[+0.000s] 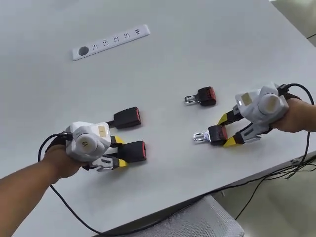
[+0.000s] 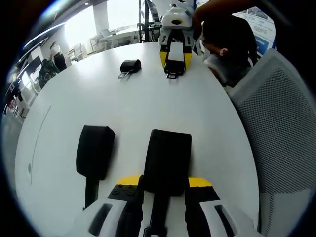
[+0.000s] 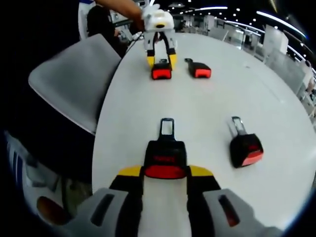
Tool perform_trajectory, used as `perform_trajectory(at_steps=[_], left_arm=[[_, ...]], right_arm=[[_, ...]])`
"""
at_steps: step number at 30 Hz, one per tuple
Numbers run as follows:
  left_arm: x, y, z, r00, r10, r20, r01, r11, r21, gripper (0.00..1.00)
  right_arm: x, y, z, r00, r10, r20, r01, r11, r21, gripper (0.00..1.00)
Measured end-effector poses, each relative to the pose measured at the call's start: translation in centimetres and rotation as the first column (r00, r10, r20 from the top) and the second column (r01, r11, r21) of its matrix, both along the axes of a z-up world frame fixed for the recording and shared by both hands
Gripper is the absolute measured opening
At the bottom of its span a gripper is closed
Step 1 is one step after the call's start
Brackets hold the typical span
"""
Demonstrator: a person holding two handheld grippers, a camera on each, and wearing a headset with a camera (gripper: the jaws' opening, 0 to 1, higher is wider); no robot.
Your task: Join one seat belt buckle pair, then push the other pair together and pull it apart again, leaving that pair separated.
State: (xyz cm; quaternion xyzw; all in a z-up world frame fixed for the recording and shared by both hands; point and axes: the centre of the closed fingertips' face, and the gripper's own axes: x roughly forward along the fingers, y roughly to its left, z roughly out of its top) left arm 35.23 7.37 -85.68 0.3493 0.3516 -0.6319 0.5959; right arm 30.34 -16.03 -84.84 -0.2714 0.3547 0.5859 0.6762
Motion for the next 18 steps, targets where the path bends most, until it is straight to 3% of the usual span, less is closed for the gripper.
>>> perform_trajectory(at_steps=[7,18], left_arm=[[-0.1,0.0,0.1,1.0,-0.001,0.002,0.001,1.0,0.024,0.33],[0.2,0.2,0.1,1.0,-0.004,0.002,0.004,0.999,0.042,0.33]], right_arm=[[0.2,0.8,0.0,1.0,0.016,-0.003,-0.016,1.0,0.008,0.33],[0.1,4.5,0.0,1.0,0.028,0.009,-0.029,0.997,0.078,0.33]])
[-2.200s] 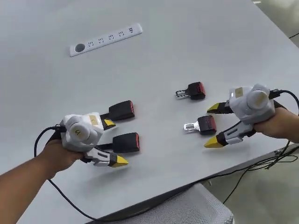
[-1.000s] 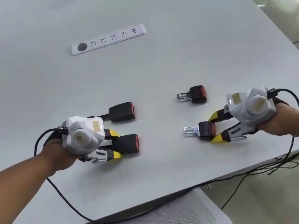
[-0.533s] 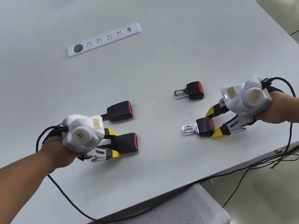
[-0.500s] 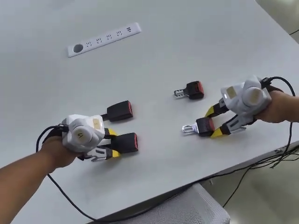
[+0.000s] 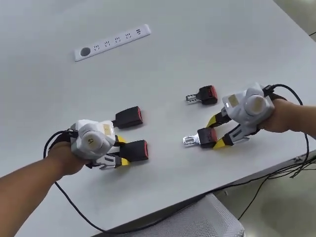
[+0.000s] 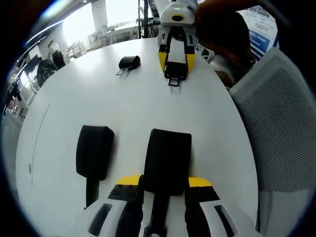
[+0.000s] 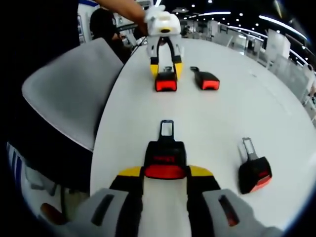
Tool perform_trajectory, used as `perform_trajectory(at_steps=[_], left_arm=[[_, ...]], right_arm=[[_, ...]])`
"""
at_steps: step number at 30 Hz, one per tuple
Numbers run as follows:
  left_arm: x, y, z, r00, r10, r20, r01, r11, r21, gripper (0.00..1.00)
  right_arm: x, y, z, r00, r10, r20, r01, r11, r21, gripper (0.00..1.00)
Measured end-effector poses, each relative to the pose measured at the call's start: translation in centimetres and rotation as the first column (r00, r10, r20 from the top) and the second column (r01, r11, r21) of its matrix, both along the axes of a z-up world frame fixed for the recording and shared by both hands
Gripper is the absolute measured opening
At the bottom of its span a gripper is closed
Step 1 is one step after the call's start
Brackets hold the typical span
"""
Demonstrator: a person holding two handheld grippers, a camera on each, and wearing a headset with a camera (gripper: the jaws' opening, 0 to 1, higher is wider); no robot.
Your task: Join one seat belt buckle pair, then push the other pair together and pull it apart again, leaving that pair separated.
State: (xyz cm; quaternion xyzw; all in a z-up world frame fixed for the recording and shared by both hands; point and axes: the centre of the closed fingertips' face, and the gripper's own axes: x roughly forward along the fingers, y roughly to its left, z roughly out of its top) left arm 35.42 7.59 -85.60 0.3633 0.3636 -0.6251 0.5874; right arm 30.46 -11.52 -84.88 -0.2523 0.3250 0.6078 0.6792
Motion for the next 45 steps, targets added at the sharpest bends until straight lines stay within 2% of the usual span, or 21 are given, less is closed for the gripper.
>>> perform_trajectory(at_steps=[5,12,26,36,38,45], left_arm=[[0.1,0.0,-0.1,1.0,0.009,-0.003,-0.009,1.0,0.002,0.33],[0.1,0.1,-0.2,1.0,-0.003,-0.004,0.003,1.0,0.027,0.33],[0.0,0.1,-0.3,1.0,-0.013,-0.001,0.013,0.998,0.059,0.33],[0.0,0.1,-0.3,1.0,-0.014,0.01,0.014,0.997,0.074,0.33],[0.0,0.1,-0.3,1.0,-0.017,0.011,0.016,0.997,0.08,0.33],[-0.1,0.2,-0.4,1.0,-0.014,0.025,0.012,0.996,0.088,0.32]], right_arm=[[0.2,1.6,0.1,1.0,-0.019,0.002,0.019,0.999,0.044,0.33],[0.6,3.8,0.1,0.999,-0.045,-0.002,0.045,0.995,0.094,0.33],[1.9,8.1,-0.2,0.999,-0.041,-0.013,0.043,0.99,0.135,0.33],[2.6,10.0,-0.6,0.999,-0.049,-0.022,0.051,0.988,0.144,0.33],[2.7,10.1,-0.7,1.0,-0.029,-0.013,0.03,0.992,0.121,0.33],[3.0,10.5,-0.7,0.998,-0.045,-0.033,0.048,0.993,0.104,0.32]])
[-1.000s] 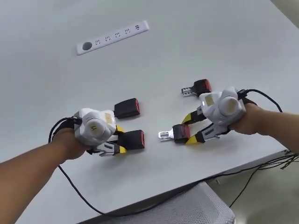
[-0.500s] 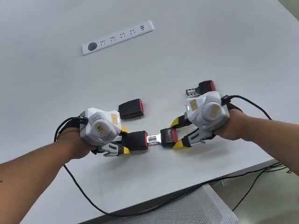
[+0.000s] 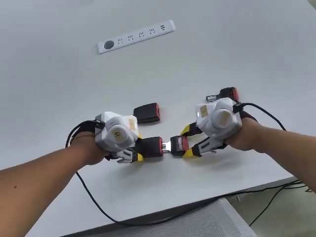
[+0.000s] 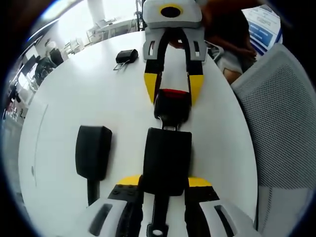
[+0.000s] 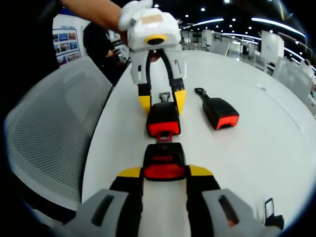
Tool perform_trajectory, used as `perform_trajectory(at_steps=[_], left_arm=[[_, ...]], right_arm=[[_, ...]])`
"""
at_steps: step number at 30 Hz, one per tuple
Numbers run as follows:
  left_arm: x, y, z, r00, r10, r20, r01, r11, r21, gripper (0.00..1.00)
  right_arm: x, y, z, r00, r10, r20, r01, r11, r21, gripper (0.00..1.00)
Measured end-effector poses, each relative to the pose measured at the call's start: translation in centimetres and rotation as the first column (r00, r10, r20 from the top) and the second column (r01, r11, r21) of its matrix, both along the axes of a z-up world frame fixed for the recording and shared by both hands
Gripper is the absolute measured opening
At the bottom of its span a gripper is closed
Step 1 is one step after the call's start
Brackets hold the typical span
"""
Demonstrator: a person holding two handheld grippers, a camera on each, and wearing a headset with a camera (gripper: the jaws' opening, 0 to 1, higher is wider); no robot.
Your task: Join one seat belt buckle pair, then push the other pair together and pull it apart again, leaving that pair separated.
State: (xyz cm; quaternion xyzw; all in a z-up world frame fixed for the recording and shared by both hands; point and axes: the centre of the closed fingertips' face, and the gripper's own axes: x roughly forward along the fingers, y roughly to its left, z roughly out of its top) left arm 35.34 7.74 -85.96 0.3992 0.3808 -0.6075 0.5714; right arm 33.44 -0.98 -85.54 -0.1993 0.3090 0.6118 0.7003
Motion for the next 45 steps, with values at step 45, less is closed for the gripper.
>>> perform_trajectory(at_steps=[45], left_arm=[[0.0,0.3,0.3,0.998,-0.049,-0.03,0.043,0.985,-0.165,0.31]], right_arm=[[0.1,1.1,0.3,0.993,-0.056,0.108,0.056,0.998,0.009,0.31]])
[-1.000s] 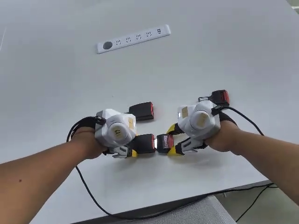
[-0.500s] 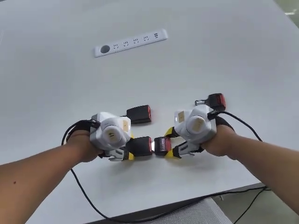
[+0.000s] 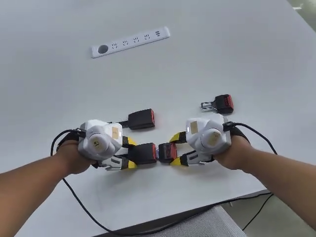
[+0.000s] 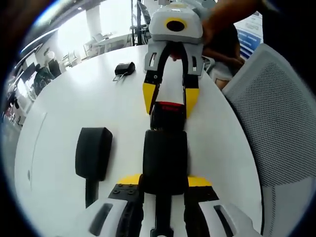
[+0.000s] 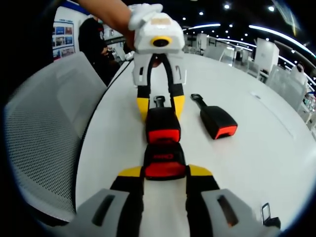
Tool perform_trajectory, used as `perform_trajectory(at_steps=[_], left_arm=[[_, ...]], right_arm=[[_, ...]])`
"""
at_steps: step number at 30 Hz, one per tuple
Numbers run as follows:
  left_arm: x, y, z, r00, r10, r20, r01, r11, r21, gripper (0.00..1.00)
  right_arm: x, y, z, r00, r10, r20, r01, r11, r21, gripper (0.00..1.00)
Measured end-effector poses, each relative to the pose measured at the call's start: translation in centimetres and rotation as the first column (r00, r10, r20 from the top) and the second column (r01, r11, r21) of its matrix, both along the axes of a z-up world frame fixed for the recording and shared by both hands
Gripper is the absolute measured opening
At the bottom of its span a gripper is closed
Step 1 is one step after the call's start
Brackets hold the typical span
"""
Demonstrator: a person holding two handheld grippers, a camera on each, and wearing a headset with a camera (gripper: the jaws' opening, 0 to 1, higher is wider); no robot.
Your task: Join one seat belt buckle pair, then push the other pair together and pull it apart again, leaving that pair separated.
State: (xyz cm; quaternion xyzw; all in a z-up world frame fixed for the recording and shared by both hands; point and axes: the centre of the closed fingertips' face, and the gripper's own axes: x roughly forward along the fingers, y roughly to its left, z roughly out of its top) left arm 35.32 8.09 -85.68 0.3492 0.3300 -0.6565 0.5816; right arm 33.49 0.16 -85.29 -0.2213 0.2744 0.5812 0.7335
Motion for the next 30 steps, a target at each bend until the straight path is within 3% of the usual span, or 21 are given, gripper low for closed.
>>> perform_trajectory(at_steps=[2,3,4,5,12,25,28,29,30], left_arm=[[0.05,-0.01,0.06,1.0,0.001,-0.006,-0.001,1.0,-0.012,0.31],[0.11,0.02,0.1,0.999,0.02,-0.026,-0.021,0.999,-0.033,0.31],[0.15,0.05,0.1,0.999,0.028,-0.03,-0.029,0.999,-0.045,0.31],[0.07,0.17,0.03,1.0,0.02,-0.02,-0.021,0.999,-0.045,0.31],[0.13,0.1,0.09,0.999,-0.022,-0.026,0.021,0.998,-0.055,0.31],[0.05,0.14,0.03,1.0,-0.008,-0.024,0.006,0.997,-0.071,0.31],[0.01,0.11,0.03,1.0,-0.014,-0.023,0.013,0.997,-0.071,0.31],[0.0,0.1,0.03,1.0,-0.022,-0.019,0.021,0.998,-0.064,0.31],[-0.02,0.07,0.02,1.0,-0.024,-0.017,0.023,0.998,-0.063,0.31]], right_arm=[[0.09,0.01,0.01,1.0,-0.014,-0.01,0.014,1.0,0.016,0.3],[0.12,0.0,0.0,1.0,-0.019,-0.02,0.02,1.0,0.022,0.3],[0.13,0.01,-0.03,0.998,-0.03,-0.046,0.031,0.999,0.031,0.3],[0.2,0.01,-0.01,0.999,-0.023,-0.037,0.024,0.999,0.028,0.3],[0.1,0.07,-0.03,0.999,-0.032,-0.04,0.034,0.998,0.057,0.3],[-0.02,0.14,0.07,0.999,-0.051,0.006,0.05,0.997,0.066,0.3],[-0.02,0.09,0.01,0.998,-0.067,-0.001,0.067,0.994,0.083,0.3],[-0.11,0.08,-0.02,0.996,-0.088,-0.033,0.091,0.991,0.098,0.3],[-0.07,0.05,-0.01,0.997,-0.077,-0.012,0.078,0.993,0.09,0.3]])
